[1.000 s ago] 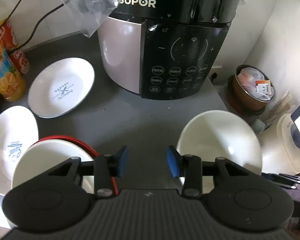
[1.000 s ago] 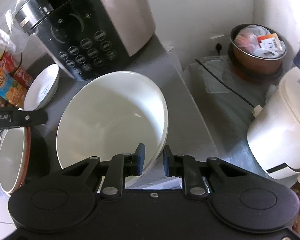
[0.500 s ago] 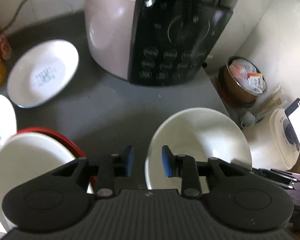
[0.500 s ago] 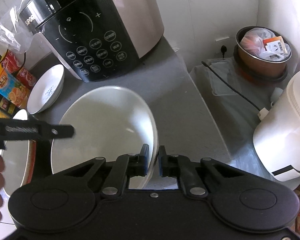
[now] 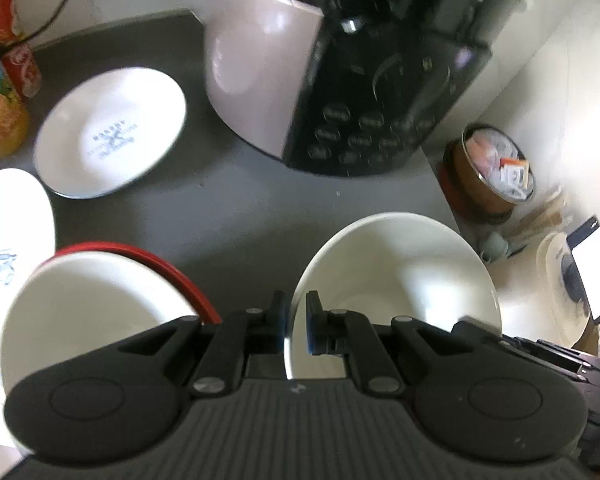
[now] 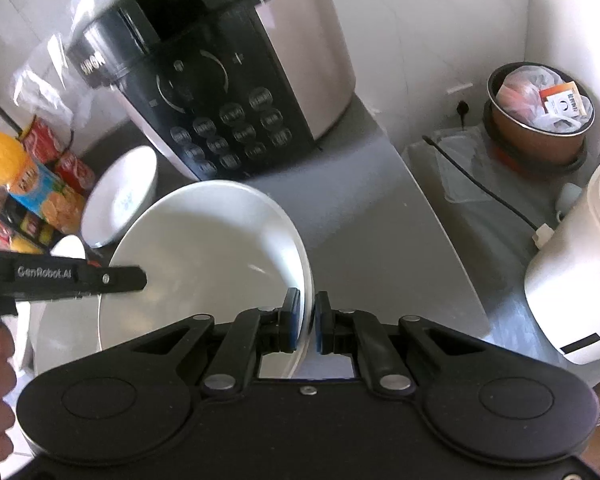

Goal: Organize plates and bowls
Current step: 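Carry the cream bowl with the right gripper onto the stacked bowls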

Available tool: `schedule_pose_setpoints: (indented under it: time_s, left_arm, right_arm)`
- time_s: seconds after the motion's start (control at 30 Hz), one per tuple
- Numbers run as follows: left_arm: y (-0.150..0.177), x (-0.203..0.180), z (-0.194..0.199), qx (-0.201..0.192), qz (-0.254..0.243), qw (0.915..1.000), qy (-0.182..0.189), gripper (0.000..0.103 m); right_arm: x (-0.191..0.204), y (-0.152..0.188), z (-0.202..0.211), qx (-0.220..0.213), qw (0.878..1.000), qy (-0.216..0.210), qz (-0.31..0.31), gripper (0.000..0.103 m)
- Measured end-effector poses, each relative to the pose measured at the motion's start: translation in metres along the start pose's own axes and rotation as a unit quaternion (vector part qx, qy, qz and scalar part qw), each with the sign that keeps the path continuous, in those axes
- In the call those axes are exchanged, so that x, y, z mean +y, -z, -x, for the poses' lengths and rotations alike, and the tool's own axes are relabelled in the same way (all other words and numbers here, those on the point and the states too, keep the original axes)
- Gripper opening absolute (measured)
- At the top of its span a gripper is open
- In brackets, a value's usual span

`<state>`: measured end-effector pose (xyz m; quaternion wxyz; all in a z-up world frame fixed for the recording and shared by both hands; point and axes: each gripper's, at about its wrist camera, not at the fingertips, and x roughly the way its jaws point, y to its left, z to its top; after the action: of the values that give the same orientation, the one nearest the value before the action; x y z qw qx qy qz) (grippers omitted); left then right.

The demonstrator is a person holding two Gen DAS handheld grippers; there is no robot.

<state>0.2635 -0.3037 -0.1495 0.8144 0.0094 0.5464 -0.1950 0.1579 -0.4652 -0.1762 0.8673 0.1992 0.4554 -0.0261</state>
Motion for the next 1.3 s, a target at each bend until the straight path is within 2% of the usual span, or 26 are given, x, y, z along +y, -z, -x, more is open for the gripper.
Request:
schedule_pose_setpoints:
  time_s: [0.1,0.53,0.7,1.3]
  left_arm:
    - [-0.005,0.005,0.013,0.003,0.013,0.9999,-0.001,0.007]
    - [-0.014,0.028,0.054,-0.027,0.043,0.9987,0.01,0.007]
    - [-0.014,0.038,0.077,-0.035,0.044,0.9984,-0.005,0.006]
    - [-0.003,0.107,0.111,-0.045,0.108,0.9931,-0.002,0.006]
  right_arm:
    - [0.007,-0.005,0.006,-0.008,1.0,-0.002,0.002,0.006]
    - [0.042,-0.016,0.025,-0.015,1.0,-0.017,0.008,0.006]
    - [0.061,-0.016,0.027,-0.017,0.999,-0.028,0.014,0.006]
    - [0.126,-0.015,0.026,-0.009,0.997,-0.046,0.053,0.007]
